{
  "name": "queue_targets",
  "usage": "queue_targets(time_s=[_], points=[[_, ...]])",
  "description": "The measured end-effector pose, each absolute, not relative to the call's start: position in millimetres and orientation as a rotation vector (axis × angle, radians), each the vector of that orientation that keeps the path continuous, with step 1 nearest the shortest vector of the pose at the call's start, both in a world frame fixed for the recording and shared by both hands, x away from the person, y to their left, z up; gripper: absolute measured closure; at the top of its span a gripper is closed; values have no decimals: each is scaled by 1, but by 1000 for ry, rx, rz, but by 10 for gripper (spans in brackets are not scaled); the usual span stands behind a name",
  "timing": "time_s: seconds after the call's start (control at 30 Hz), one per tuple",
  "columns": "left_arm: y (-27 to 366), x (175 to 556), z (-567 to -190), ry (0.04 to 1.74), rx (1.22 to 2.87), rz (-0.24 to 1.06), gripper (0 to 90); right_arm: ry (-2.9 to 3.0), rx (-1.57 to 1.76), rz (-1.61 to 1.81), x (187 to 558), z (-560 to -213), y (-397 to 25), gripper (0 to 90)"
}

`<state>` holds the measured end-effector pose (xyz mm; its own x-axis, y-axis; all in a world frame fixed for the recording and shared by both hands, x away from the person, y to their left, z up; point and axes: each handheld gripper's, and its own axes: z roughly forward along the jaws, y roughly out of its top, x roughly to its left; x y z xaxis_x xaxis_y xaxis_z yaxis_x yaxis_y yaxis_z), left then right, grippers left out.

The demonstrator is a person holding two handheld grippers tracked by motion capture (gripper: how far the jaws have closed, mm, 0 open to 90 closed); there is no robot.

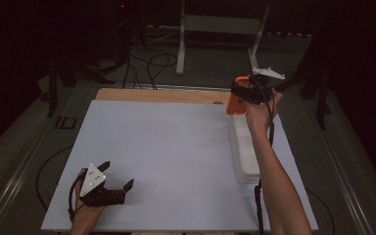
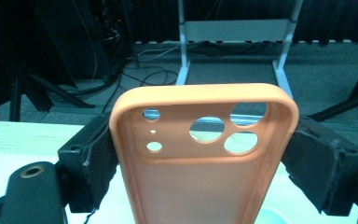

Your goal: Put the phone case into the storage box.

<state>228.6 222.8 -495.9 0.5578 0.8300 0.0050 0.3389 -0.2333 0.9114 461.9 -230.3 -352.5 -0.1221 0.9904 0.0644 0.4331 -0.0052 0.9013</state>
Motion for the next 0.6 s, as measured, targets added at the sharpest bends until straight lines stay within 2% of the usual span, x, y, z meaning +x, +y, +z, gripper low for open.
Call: queue_targets(time_s=[0.6], points=[[222,229,-496,963,1811,625,2,1601,1512,1053,461,-358,-244,163]])
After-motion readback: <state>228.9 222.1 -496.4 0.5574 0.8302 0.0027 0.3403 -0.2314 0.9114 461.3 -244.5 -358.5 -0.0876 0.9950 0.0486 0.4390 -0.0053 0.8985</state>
